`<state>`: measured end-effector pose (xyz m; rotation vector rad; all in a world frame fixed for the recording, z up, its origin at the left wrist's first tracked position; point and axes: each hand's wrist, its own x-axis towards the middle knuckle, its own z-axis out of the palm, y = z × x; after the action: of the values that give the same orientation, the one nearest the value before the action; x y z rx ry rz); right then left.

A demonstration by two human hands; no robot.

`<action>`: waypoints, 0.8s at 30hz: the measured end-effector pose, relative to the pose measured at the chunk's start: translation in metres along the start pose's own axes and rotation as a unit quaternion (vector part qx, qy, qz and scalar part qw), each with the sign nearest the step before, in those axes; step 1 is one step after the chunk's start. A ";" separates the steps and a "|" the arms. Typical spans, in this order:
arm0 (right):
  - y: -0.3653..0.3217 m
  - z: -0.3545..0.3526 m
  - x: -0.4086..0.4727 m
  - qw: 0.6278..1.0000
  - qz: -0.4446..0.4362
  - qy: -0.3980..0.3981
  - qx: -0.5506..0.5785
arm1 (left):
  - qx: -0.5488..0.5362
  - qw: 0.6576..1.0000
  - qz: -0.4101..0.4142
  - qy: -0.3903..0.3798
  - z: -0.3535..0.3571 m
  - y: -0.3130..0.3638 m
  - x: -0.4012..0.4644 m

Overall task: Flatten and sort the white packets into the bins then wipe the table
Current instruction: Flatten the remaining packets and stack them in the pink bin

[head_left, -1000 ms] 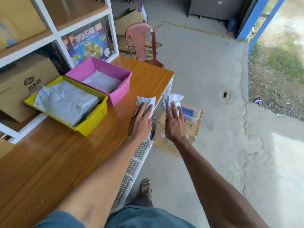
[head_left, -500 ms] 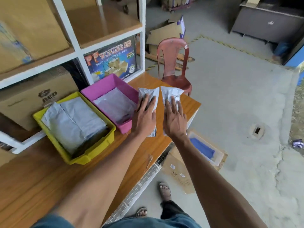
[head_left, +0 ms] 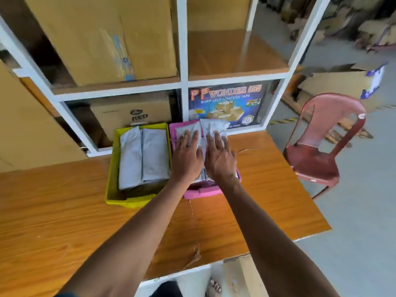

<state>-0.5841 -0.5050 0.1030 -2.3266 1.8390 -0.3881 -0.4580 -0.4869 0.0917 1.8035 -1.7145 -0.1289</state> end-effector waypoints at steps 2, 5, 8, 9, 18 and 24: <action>0.000 0.011 0.012 0.999 -0.014 -0.028 -0.015 | 0.010 1.000 -0.016 -0.006 0.006 -0.006 0.005; 0.004 0.026 0.029 0.997 -0.034 -0.063 -0.029 | 0.016 0.999 -0.047 -0.016 0.018 -0.014 0.014; 0.009 0.037 0.046 0.996 -0.037 -0.078 -0.018 | 0.031 0.996 -0.072 -0.039 0.032 -0.022 0.024; 0.011 0.042 0.051 0.996 -0.036 -0.084 -0.017 | 0.037 0.995 -0.077 -0.049 0.038 -0.024 0.027; 0.031 0.081 0.087 0.989 -0.042 -0.141 -0.009 | 0.065 0.976 -0.140 -0.155 0.088 -0.046 0.056; 0.042 0.108 0.095 0.975 -0.063 -0.210 -0.044 | 0.111 0.962 -0.142 -0.206 0.101 -0.053 0.053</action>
<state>-0.5715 -0.6117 -0.0011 -2.3592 1.5389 0.1686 -0.4530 -0.5769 0.0037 2.3132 -1.7878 -0.4796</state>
